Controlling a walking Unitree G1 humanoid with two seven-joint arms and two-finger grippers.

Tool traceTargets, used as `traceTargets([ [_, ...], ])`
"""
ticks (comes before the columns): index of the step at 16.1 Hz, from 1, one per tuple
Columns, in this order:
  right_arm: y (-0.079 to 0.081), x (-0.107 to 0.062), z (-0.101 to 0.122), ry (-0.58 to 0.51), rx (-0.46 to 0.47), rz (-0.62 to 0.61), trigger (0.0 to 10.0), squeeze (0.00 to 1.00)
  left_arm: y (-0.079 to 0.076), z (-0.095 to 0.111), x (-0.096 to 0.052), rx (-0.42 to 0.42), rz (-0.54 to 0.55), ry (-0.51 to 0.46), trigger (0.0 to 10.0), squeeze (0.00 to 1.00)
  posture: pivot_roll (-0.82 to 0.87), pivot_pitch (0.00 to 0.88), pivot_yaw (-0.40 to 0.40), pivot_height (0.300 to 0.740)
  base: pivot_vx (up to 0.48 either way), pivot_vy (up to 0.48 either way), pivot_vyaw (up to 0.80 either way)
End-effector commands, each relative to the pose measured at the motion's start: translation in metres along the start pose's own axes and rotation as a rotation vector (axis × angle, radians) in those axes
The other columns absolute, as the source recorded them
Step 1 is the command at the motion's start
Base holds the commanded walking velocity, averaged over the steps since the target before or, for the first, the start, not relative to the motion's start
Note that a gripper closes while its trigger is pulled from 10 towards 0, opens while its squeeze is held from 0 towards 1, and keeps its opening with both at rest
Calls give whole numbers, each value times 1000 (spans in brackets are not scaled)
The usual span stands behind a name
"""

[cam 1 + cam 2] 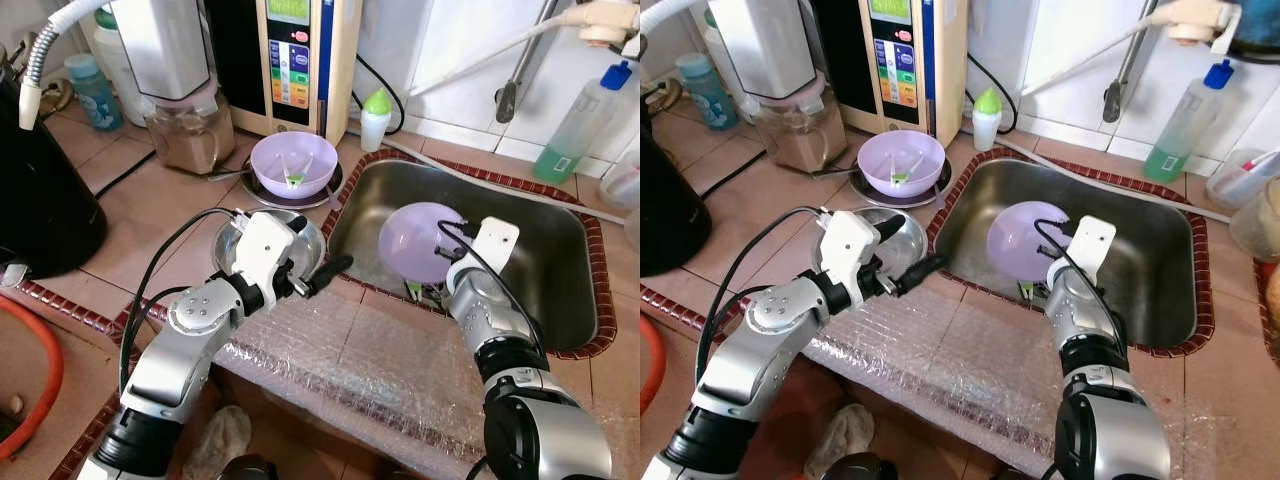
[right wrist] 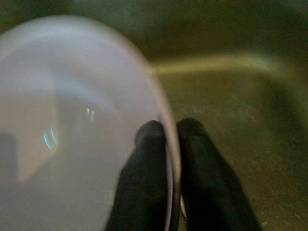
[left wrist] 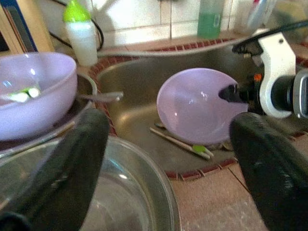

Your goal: Kitchen organization

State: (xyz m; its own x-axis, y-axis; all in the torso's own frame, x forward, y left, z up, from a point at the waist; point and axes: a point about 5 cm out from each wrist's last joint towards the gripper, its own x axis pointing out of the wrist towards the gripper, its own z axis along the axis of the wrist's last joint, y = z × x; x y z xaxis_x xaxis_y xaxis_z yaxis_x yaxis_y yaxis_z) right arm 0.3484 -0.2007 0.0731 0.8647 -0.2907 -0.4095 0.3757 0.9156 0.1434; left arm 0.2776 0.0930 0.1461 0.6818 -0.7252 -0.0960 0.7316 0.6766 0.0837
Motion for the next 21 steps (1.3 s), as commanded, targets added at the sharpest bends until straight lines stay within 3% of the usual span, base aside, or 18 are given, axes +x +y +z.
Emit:
traceTargets([
  [1,0,-1,-6,22,11,1,10000,1000,-3,-3,2,-6,-54,38,10000,1000,83,0,23,740,0,0,0],
  [6,6,-2,-12,48,-22,28,10000,1000,-5,-5,6,2,-83,78,10000,1000,76,0,28,740,0,0,0],
  [8,13,-3,-11,43,5,71,10000,1000,-3,-4,6,5,-74,83,10000,1000,83,0,19,740,0,0,0],
  [10,28,-6,11,-100,-13,143,10000,1000,4,5,3,36,-9,50,10000,1000,90,0,15,740,0,0,0],
  [13,52,-19,40,-269,118,302,10000,1000,22,16,-5,62,176,-41,10000,1000,91,0,14,740,0,0,0],
  [16,58,-28,52,-382,86,375,10000,1000,36,19,-14,76,353,-85,10000,1000,101,0,1,740,0,0,0],
  [17,64,-34,54,-425,63,441,10000,1000,48,18,-25,73,510,-108,10000,1000,103,0,-4,740,0,0,0],
  [18,68,-40,55,-450,42,498,10000,1000,55,14,-31,-21,606,-114,10000,1000,104,0,-5,740,0,0,0],
  [20,76,-52,53,-499,-42,591,10000,1000,67,1,-45,-73,755,-68,10000,1000,105,0,-9,740,0,0,0],
  [21,80,-58,48,-495,-71,659,10000,651,72,-8,-53,-118,821,-41,10000,1000,105,0,-12,740,0,0,0],
])
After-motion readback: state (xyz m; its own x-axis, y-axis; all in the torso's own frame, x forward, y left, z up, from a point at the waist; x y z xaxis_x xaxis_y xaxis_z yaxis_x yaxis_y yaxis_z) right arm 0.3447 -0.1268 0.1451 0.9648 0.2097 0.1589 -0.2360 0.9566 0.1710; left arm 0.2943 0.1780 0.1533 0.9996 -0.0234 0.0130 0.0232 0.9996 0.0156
